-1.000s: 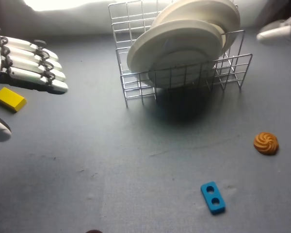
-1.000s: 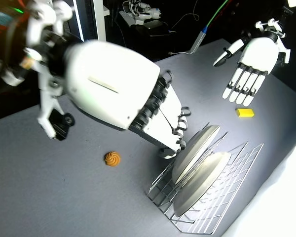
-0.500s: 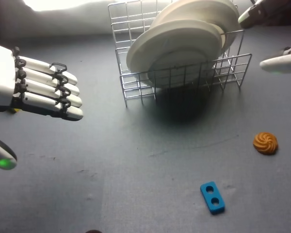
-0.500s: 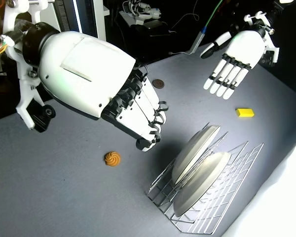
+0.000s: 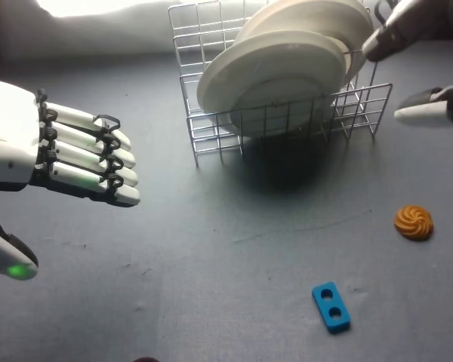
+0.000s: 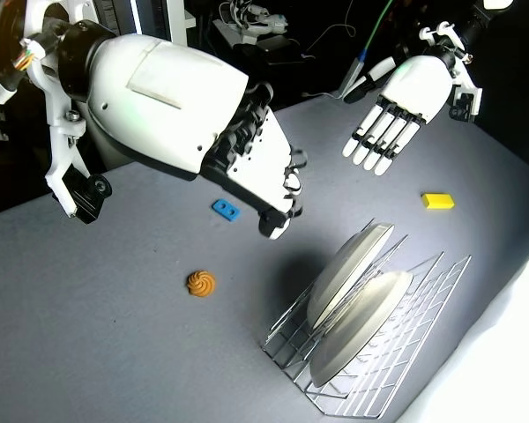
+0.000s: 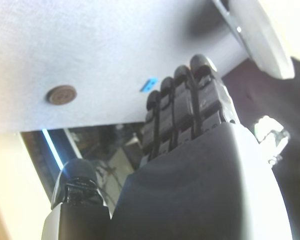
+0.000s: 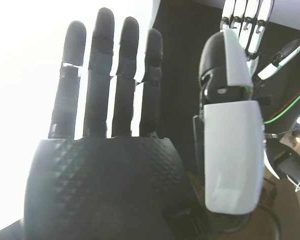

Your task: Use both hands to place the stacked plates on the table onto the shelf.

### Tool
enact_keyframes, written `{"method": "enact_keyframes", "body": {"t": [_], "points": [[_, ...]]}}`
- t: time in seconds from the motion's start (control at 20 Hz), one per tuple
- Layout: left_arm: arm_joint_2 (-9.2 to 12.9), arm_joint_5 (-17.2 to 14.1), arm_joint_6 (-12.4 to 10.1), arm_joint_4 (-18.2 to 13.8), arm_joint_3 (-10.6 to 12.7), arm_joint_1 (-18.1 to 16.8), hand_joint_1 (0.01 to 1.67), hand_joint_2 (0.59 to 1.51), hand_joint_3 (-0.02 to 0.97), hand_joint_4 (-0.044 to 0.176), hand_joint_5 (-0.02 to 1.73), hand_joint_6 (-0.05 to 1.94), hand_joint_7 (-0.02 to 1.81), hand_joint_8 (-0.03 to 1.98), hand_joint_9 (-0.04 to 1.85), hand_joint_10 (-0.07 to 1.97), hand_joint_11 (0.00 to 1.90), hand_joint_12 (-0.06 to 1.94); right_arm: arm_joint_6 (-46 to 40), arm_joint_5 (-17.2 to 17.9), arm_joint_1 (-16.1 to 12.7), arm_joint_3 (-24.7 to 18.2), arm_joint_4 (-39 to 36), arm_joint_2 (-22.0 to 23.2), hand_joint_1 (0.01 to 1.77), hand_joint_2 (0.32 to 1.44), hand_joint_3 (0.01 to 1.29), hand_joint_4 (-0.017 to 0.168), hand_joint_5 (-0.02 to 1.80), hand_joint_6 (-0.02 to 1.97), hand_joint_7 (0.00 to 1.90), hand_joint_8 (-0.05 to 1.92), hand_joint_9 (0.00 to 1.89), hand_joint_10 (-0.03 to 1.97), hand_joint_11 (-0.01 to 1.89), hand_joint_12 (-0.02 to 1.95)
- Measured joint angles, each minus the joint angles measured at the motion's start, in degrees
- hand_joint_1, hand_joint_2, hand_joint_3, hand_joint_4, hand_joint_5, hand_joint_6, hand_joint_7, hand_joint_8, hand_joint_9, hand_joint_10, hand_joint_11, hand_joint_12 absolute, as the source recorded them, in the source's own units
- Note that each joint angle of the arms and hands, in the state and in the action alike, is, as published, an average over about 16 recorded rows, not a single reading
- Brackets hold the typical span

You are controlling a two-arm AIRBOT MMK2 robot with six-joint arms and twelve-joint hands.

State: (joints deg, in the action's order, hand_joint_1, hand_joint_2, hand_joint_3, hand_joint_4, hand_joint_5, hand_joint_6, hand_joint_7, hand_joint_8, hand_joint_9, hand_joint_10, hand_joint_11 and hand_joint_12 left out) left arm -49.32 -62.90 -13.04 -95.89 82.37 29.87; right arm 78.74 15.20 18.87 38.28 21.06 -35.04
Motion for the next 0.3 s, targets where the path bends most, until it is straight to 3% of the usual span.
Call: {"method": "enact_keyframes", "body": {"t": [0.3], "points": [[0.07,0.37,0.14,0.04,-0.56,0.11,0.02,1.181,0.020,0.000,0.22,0.02,0.25,0.01,0.21,0.01,0.02,0.43,0.53,0.57,0.51,-0.04,-0.56,-0.11,0.91,1.02,0.01,0.000,0.87,0.03,0.91,0.02,0.89,0.03,0.37,1.22]]}}
